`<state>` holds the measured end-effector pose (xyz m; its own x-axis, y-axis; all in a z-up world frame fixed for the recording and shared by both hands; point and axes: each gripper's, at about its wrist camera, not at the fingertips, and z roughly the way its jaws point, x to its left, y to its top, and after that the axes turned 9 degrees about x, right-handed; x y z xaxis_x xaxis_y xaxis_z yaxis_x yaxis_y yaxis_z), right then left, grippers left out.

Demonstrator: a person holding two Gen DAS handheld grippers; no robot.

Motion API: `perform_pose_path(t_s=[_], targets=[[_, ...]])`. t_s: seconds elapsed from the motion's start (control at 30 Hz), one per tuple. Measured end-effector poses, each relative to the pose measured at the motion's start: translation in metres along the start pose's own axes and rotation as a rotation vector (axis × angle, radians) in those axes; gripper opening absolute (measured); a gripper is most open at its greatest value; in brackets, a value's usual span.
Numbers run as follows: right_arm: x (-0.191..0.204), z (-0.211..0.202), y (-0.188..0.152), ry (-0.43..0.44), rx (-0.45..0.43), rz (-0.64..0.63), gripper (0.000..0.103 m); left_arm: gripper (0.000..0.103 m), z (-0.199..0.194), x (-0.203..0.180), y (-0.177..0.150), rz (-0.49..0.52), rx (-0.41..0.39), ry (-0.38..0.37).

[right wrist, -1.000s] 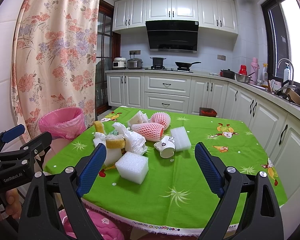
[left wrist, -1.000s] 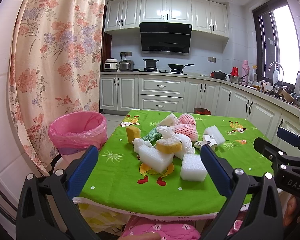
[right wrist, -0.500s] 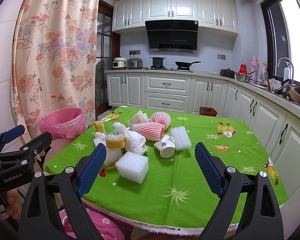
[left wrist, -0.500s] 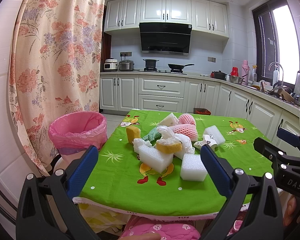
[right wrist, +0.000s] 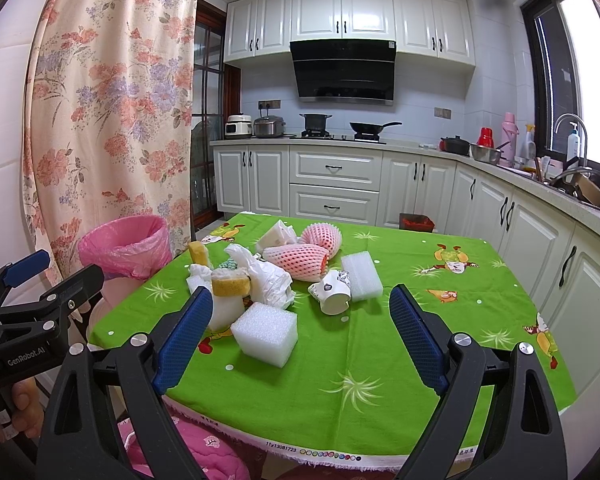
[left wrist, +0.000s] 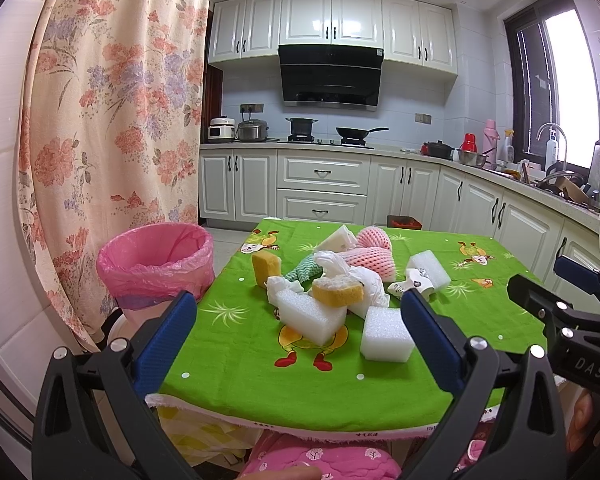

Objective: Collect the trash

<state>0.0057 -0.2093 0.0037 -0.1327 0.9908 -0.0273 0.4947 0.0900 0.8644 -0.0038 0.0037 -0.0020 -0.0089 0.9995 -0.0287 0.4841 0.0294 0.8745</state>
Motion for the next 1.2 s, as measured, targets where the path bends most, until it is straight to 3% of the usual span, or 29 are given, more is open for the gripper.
perform_pose_path(t_s=[0.47, 0.57, 0.87, 1.0, 1.2], targets=[[-0.001, 0.001, 0.000, 0.006, 0.001, 0.007, 0.085, 0.099, 0.006, 0.003, 0.000, 0.001, 0.018, -0.014], [-0.009, 0.009, -0.001, -0.011, 0.018, 0.030, 0.085, 0.099, 0.022, 0.004, 0.002, 0.010, 0.051, -0.044], [-0.053, 0.062, -0.009, -0.041, 0.113, 0.157, 0.085, 0.099, 0.088, 0.002, 0.006, 0.048, 0.113, -0.036], [-0.061, 0.083, -0.017, -0.046, 0.145, 0.156, 0.085, 0.099, 0.106, 0.001, 0.005, 0.039, 0.107, -0.041], [-0.074, 0.117, -0.027, -0.085, 0.191, 0.160, 0.085, 0.099, 0.140, 0.004, 0.005, -0.015, 0.161, -0.049]])
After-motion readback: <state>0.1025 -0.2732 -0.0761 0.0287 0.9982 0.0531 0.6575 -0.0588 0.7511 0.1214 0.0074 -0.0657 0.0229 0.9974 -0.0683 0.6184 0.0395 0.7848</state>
